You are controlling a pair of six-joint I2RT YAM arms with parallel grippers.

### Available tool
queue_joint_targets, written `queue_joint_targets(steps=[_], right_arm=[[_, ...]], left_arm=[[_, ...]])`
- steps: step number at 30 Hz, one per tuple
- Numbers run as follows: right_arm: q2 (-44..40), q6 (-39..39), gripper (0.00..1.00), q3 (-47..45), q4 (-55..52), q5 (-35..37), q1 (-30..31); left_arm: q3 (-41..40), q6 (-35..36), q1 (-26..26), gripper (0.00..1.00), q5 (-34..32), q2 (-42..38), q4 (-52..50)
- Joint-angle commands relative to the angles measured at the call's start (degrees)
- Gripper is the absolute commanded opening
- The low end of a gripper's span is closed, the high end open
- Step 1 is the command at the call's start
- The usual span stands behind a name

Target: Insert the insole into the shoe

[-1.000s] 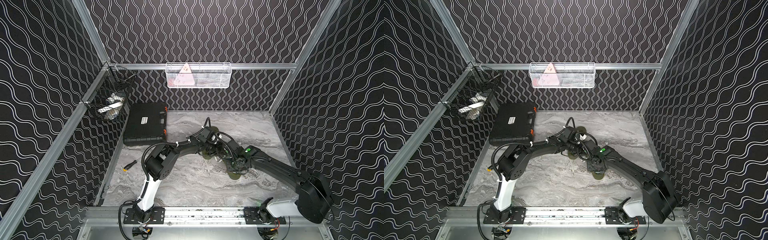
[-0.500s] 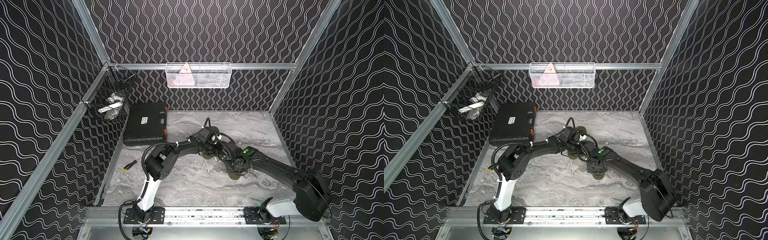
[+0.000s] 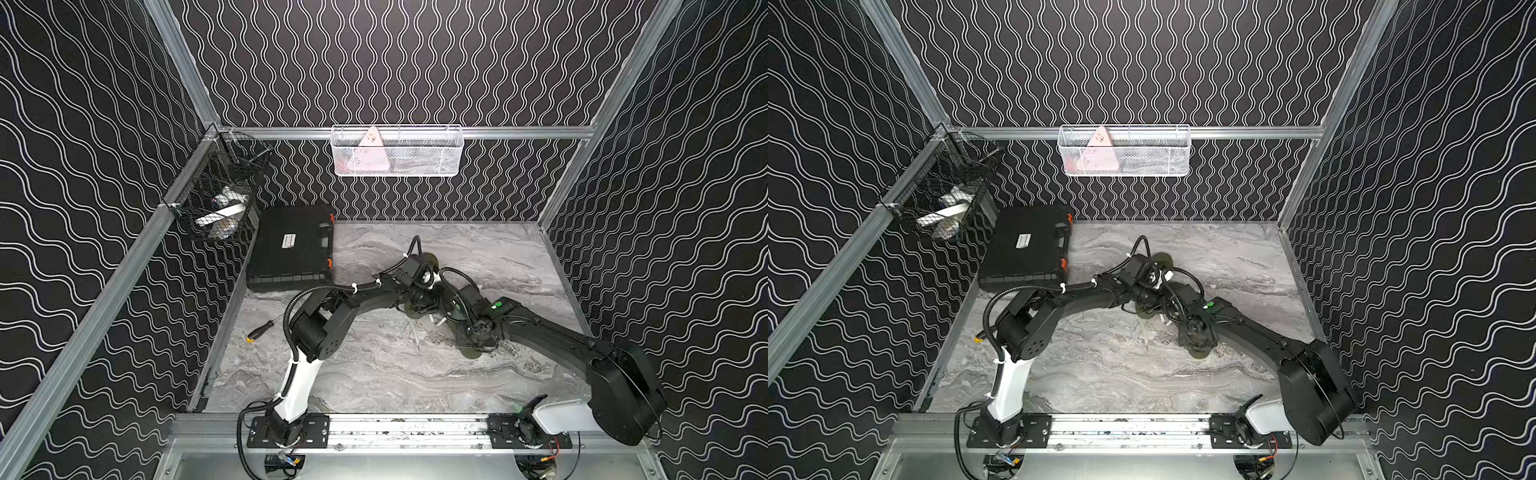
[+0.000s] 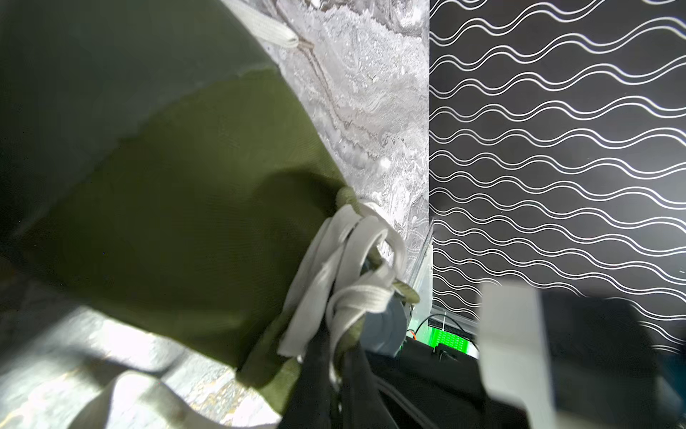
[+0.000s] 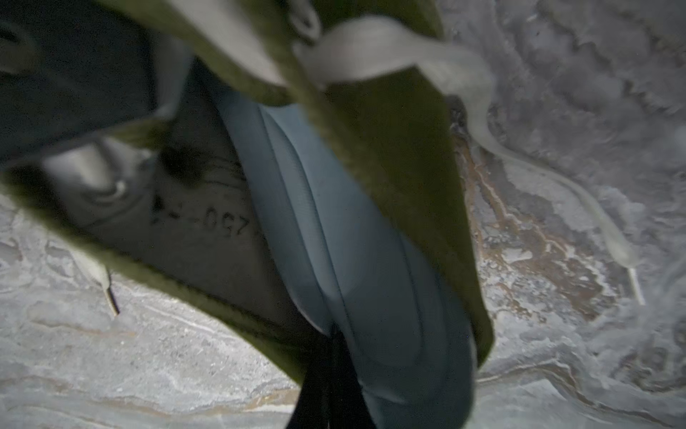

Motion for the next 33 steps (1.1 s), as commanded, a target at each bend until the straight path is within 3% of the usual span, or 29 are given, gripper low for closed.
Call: queue_joint_targets(steps=[1,7,11,18,24,30,33], right_arm=[[1.2,1.9,0.00,-2.4,6.4,-4.0,-3.3],[6.6,0.2,0.00,-0.5,5.2,-8.1,-6.6],[1.2,1.6,0.18,1.3,0.4,-6.7,-5.6],[-5.5,2.9,0.31,4.0,-5.3,-6.0,-4.8],[-1.1,4.1,0.31,3.7,-4.5,-3.2,-4.8],[8.7,7.5,0.30,3.0,-1.5,1.3,-5.2],[8.6,8.3,0.30,5.8,-4.1,2.6,-3.9]], left_arm=[[-0.5,0.6,0.2,0.00,0.8,-0.2,0.1],[-1.3,0.1,0.1,0.00,1.0,-0.4,0.8],[-1.5,0.0,0.1,0.00,0.9,-0.9,1.1],[-1.4,-0.1,0.1,0.00,0.6,-1.1,1.3],[-1.2,0.2,0.1,0.00,0.3,-1.6,0.4],[-1.5,0.3,0.0,0.00,0.0,-2.0,0.4],[-2.0,0.3,-0.1,0.00,0.1,-2.2,0.4]])
